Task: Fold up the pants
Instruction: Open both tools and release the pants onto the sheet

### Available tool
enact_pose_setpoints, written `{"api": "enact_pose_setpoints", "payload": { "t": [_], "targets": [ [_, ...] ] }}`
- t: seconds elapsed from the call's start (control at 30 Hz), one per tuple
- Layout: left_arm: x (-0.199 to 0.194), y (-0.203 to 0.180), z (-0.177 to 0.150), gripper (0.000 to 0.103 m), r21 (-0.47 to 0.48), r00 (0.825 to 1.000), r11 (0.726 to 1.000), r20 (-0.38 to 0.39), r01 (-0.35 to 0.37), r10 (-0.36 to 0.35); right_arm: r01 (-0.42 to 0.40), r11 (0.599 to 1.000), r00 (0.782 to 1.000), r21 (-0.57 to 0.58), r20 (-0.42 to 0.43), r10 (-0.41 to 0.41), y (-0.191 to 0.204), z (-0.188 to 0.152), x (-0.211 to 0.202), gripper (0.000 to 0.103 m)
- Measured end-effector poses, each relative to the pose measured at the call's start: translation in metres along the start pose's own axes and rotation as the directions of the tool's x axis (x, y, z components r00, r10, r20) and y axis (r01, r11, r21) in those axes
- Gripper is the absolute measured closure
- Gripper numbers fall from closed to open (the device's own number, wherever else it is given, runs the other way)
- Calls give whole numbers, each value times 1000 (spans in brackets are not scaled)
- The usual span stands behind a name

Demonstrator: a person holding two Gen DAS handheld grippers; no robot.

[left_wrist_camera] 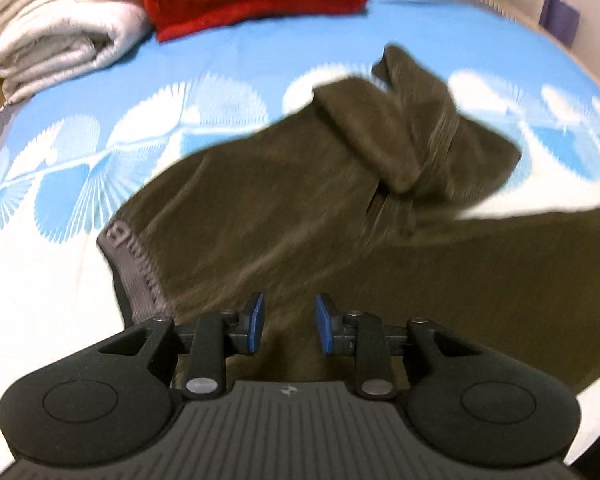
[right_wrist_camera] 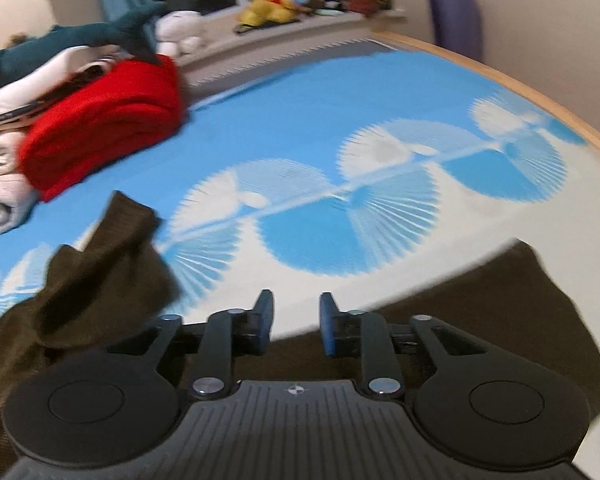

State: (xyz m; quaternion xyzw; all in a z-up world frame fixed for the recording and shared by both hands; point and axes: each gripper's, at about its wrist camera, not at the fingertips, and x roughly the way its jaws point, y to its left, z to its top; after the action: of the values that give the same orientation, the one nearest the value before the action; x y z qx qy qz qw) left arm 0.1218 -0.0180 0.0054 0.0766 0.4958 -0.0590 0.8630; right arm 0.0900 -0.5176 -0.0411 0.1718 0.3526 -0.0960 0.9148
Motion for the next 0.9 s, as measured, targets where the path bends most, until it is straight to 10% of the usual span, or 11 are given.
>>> {"api": "enact_pose_setpoints", "payload": {
  "t": [0.37, 0.9],
  "targets": [
    [22, -14, 35, 72, -35, 998, 997, 26, -63, 64, -154, 984, 988, -88, -27, 152, 95, 27, 93, 78],
    [59, -22, 67, 62, -143, 1000, 990, -21, -13, 10, -205, 971, 969, -127, -163, 183, 139, 34, 223, 45]
  ]
}}
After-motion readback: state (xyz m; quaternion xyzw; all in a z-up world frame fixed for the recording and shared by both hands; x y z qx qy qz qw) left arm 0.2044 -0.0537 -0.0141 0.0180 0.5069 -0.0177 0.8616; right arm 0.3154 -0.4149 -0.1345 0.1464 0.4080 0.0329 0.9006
